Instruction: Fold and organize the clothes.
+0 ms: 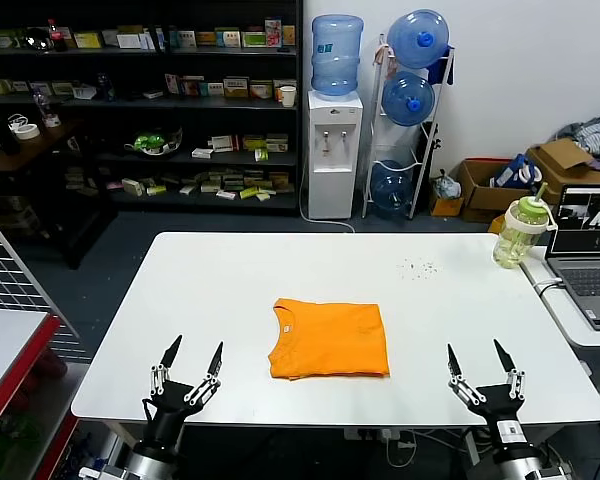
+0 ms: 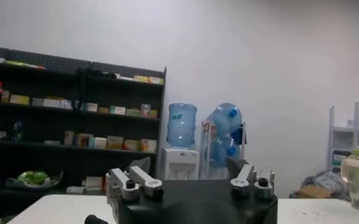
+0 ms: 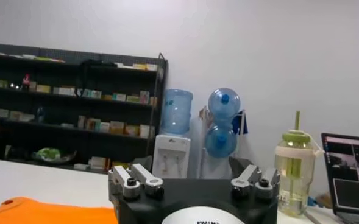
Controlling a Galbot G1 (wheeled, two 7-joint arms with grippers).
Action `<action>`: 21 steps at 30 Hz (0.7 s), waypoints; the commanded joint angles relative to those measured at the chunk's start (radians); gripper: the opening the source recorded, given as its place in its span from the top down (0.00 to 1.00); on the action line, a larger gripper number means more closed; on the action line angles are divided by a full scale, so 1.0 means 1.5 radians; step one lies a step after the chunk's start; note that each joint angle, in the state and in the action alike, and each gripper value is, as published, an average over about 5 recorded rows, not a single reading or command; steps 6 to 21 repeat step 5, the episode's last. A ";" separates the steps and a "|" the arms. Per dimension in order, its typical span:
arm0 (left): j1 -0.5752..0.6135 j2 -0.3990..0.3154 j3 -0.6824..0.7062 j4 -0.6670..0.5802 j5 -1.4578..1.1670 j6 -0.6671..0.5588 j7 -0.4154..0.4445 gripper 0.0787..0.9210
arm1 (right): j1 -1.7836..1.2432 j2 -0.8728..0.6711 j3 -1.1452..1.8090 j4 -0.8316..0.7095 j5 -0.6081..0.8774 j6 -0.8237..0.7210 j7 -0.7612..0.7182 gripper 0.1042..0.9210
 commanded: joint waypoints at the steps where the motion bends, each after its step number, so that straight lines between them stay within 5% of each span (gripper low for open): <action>1: 0.023 -0.021 -0.019 -0.008 0.023 -0.021 0.006 0.12 | -0.002 0.030 0.004 -0.001 -0.010 0.020 -0.008 0.12; 21: 0.026 -0.029 -0.020 -0.013 0.025 -0.029 -0.003 0.12 | -0.001 0.030 0.002 0.001 -0.010 0.018 -0.009 0.12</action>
